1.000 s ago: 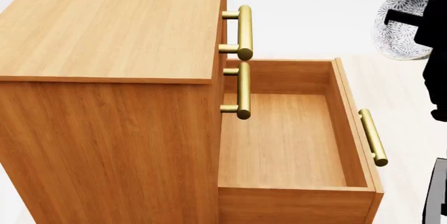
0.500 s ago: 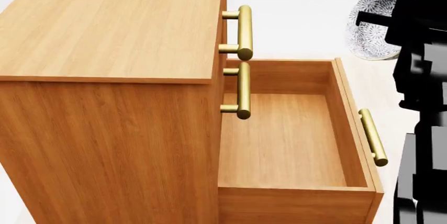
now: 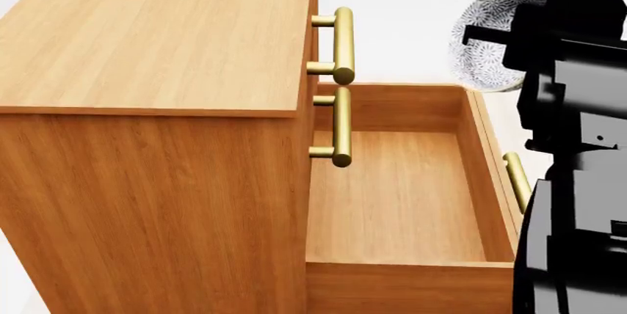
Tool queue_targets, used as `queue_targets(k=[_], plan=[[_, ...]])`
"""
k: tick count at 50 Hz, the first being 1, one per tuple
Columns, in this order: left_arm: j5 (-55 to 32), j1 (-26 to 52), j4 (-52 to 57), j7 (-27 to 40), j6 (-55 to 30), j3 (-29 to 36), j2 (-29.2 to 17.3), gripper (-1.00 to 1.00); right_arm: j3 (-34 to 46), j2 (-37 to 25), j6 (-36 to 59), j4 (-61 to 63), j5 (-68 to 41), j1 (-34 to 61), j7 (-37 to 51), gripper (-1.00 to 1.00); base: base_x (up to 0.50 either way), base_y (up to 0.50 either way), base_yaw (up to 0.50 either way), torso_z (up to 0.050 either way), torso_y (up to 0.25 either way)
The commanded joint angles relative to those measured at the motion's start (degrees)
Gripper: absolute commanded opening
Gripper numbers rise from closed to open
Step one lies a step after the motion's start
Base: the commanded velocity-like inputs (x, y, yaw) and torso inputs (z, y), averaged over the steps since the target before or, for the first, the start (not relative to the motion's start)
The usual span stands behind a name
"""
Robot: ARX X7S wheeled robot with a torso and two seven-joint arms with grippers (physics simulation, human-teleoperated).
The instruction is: Put the bowl in the bottom drawer of the cabinet and close it.
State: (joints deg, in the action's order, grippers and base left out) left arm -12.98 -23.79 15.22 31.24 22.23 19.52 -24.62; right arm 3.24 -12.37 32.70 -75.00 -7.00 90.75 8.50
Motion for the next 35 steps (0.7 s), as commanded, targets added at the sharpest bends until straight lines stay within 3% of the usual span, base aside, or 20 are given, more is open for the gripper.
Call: queue_targets(k=[1,35], plan=[[-0.19,0.04,0.01,0.1,-0.03,0.08,-0.12,1.0,-3.01,1.21,0.69,0.08,3.44,-0.4,-1.45,-1.0,0.0,0.0,0.0,0.0,0.0],[-0.24,0.22,0.25,0.5,-0.21,0.39,-0.43,1.0,-4.87,3.73,0.73,0.04,6.49,-3.32,-4.25,-1.0,0.0,0.0,0.0,0.0,0.001]])
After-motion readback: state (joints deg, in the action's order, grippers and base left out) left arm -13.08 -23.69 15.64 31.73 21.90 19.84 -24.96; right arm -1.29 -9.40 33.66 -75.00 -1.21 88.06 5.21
